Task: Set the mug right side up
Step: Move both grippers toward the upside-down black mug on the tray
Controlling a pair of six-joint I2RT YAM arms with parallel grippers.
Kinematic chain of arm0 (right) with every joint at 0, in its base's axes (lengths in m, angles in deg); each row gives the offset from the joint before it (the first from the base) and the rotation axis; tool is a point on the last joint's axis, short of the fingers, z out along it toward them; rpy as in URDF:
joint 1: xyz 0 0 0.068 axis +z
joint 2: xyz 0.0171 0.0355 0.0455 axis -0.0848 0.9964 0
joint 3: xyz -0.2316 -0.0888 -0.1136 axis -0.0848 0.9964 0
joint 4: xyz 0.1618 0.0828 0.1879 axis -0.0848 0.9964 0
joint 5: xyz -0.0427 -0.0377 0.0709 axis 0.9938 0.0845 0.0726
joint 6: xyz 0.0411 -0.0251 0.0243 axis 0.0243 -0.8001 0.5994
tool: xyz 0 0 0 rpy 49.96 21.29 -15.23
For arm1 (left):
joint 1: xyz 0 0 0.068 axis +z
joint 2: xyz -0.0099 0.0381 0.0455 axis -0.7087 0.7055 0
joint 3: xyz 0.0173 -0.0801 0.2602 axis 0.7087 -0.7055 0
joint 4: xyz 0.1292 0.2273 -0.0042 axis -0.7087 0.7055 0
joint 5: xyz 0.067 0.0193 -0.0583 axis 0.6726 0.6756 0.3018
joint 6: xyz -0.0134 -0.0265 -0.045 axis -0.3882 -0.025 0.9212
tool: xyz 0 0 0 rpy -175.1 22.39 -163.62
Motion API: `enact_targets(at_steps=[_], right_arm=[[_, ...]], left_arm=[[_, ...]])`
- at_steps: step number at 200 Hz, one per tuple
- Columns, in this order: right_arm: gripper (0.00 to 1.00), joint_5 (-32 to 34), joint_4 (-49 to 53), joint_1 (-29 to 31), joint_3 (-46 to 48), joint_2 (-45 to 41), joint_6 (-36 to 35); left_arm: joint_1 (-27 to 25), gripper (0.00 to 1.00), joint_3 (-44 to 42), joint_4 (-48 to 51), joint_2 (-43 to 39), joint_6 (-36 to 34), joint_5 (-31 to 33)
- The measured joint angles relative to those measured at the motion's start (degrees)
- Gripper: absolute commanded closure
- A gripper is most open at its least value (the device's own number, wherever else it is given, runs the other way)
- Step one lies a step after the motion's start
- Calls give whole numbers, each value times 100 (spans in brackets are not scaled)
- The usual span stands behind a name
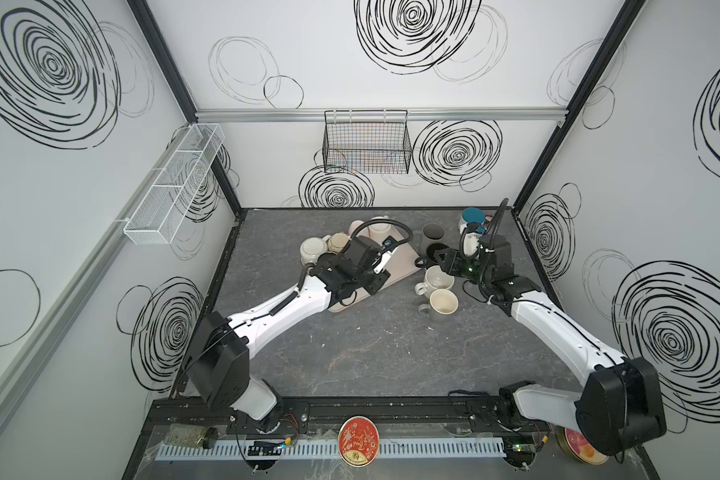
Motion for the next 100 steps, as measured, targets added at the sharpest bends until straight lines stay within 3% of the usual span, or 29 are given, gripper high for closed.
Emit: enact_targets(at_steps=[48,80,100], right_arm=[[54,192,-17,723,-627,839,0],[54,197,-24,1204,-1154,1469,-2],[54,168,-24,1449,-1453,1858,-2]], left_arm=[[1268,38,-1215,-442,-1003,776,-46],[2299,35,-1718,-549,-1327,1182,-254],[2629,34,-1864,-529,-1377,1307,-275]])
